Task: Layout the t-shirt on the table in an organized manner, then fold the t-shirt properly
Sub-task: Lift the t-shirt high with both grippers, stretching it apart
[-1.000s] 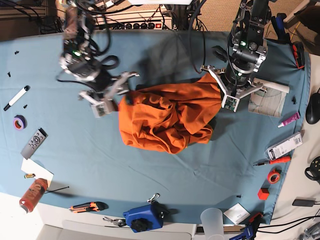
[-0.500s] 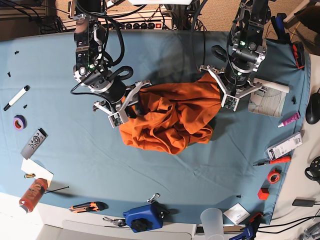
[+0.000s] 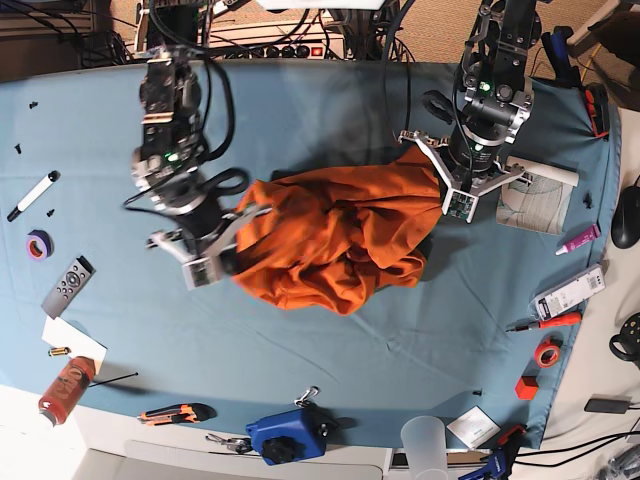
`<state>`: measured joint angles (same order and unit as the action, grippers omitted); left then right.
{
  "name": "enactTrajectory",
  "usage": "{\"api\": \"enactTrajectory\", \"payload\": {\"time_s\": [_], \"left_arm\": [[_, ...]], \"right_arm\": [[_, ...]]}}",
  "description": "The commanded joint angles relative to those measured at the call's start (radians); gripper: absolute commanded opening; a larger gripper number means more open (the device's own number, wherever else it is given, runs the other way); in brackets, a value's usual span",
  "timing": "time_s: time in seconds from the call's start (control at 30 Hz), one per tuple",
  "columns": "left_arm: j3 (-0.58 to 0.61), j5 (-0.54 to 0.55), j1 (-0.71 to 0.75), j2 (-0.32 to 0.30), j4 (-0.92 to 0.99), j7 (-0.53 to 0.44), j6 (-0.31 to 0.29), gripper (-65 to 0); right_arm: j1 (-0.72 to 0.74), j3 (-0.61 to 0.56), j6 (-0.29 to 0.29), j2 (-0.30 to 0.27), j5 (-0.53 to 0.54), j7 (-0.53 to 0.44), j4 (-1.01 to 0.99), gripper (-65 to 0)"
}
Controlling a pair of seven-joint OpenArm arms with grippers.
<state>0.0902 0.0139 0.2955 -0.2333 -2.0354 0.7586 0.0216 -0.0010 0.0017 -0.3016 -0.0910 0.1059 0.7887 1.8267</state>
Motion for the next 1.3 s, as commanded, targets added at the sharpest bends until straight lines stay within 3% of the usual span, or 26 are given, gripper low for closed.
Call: {"api": "enactTrajectory", "payload": {"time_s": [0.0,0.13,0.43,0.63,0.73,0.87,1.0,1.2,1.27], "left_arm": [[-0.002,0.001,-0.007,-0.002,-0.016,-0.021,0.004,-65.0],[-0.002,-0.019,-0.010,-0.002,-0.016,-0.022,0.004,-65.0],[-0.002,-0.099,-0.040,-0.003,-0.018,-0.026,0.005,-65.0],[-0.002,-0.107,-0.141,-0.006,-0.018,-0.017,0.005,-65.0],[-0.002,-0.107,-0.146,-0.005,-0.023,0.021,0.004,-65.0],[-0.002,-0.069,-0.109,-0.005,-0.060,0.151,0.005,-65.0],[-0.002,-0.053,-0.007,-0.005,-0.162,0.166,0.005,-65.0],[-0.002,-0.055,0.159,-0.005,-0.321,0.169,0.005,-65.0],[-0.002,-0.059,0.193,-0.005,-0.321,0.156,0.005,-65.0]], "right_arm": [[0.033,0.035,0.007,-0.003,0.006,-0.029,0.018,-65.0],[0.103,0.188,0.006,-0.030,0.018,-0.022,0.018,-65.0],[0.164,0.383,0.006,-0.256,0.103,0.031,0.017,-65.0],[0.164,0.444,0.006,-0.357,0.103,0.048,0.017,-65.0],[0.161,0.484,0.007,-0.371,0.104,0.068,0.017,-65.0],[0.131,0.527,0.006,-0.372,0.109,0.139,0.017,-65.0],[0.058,0.566,0.006,-0.372,0.156,0.182,0.017,-65.0],[-0.050,0.710,-0.002,-0.371,0.335,0.253,0.017,-65.0],[-0.073,0.780,-0.047,-0.371,0.421,0.298,0.017,-65.0]]}}
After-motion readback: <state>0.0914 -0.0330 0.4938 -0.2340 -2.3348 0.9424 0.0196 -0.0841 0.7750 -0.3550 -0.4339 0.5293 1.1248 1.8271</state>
